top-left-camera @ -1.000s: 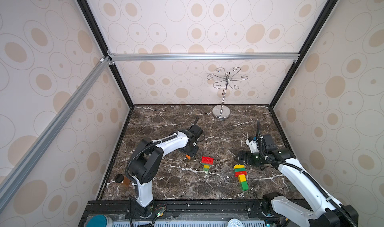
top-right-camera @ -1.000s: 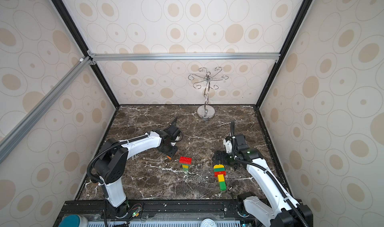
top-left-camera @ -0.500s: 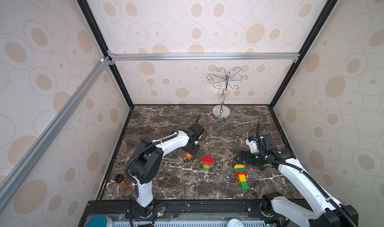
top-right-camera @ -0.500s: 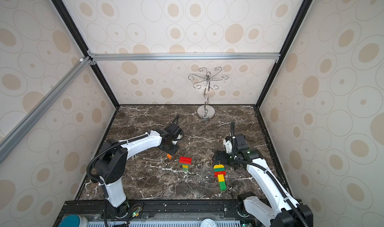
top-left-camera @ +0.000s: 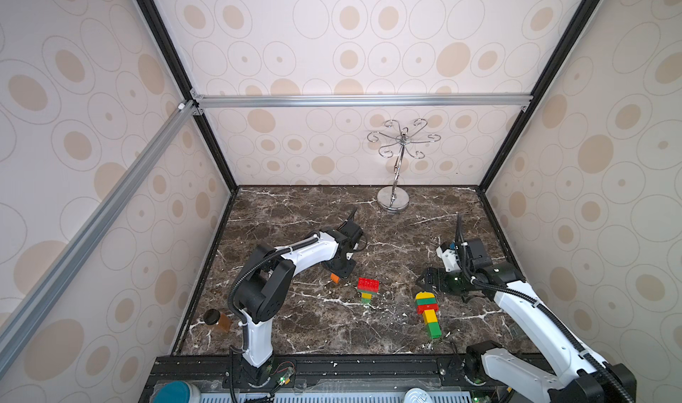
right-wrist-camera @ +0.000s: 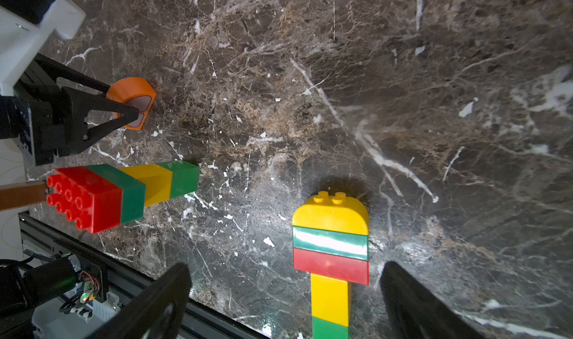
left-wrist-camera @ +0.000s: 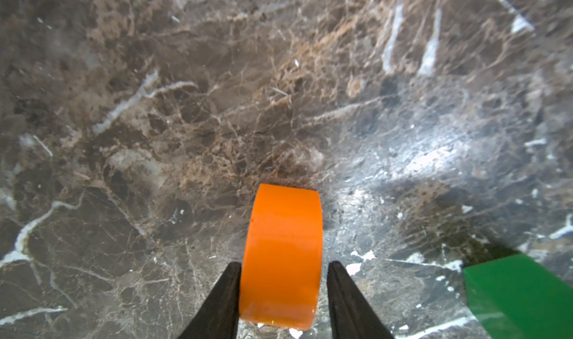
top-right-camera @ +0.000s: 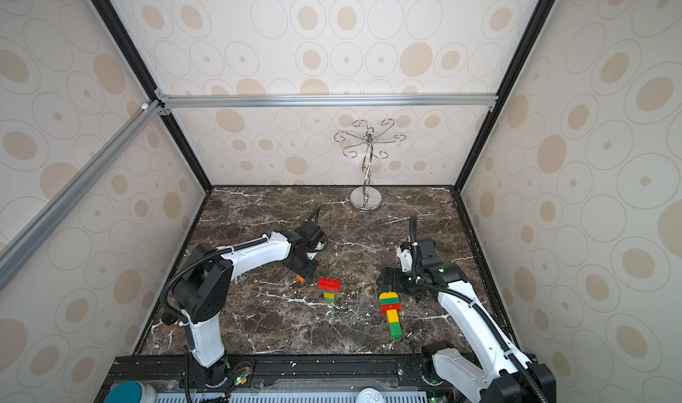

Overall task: Assemble an ice cream with lego
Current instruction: Pick up the lego brick from the center of the board.

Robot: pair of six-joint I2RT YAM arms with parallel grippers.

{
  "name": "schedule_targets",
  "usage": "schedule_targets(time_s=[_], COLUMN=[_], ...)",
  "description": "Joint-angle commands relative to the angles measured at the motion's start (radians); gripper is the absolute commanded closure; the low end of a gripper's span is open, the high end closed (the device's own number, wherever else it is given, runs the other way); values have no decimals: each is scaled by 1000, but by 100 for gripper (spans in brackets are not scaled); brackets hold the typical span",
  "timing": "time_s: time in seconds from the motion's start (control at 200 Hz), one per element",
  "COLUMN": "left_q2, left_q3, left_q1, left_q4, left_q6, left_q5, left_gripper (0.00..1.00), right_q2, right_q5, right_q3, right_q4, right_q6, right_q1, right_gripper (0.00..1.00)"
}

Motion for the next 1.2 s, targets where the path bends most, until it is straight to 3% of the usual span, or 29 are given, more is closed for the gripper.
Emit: schedule_targets(time_s=[0.0, 0.17, 0.225, 0.345, 0.71, 0.825, 1.005, 1.196], left_q2=[2, 3, 2, -19, -147, -153, -190, -284], left_q3=[37, 33, 31, 37, 201, 274, 275, 274], left_q1=[-9, -9, -9, -10, -24, -85, -221, -267], left_q4=[-30, -34, -37, -43, -158, -220, -243, -242], left_q6=[27, 26, 24, 13, 52, 112, 203, 383], left_q5=[6, 6, 0, -30, -98, -114, -198, -190], left_gripper=[56, 62, 71, 100, 100, 100, 100, 100], right_q2=[4, 4, 4, 3, 4, 6, 3, 2], right_q5=[0, 0, 0, -1, -8, -12, -15, -28], right_q3=[-6, -6, -6, -6, -6, -5, -6, -6], right_q4=[-4, -4, -4, -5, -4, -7, -6, -2], right_q6=[-10, -10, -10, -10, -12, -13, -14, -17], right_q1=[-7, -7, -7, -7, -7, -6, -5, -5], right_gripper=[2, 2, 1, 2, 2, 1, 2, 2])
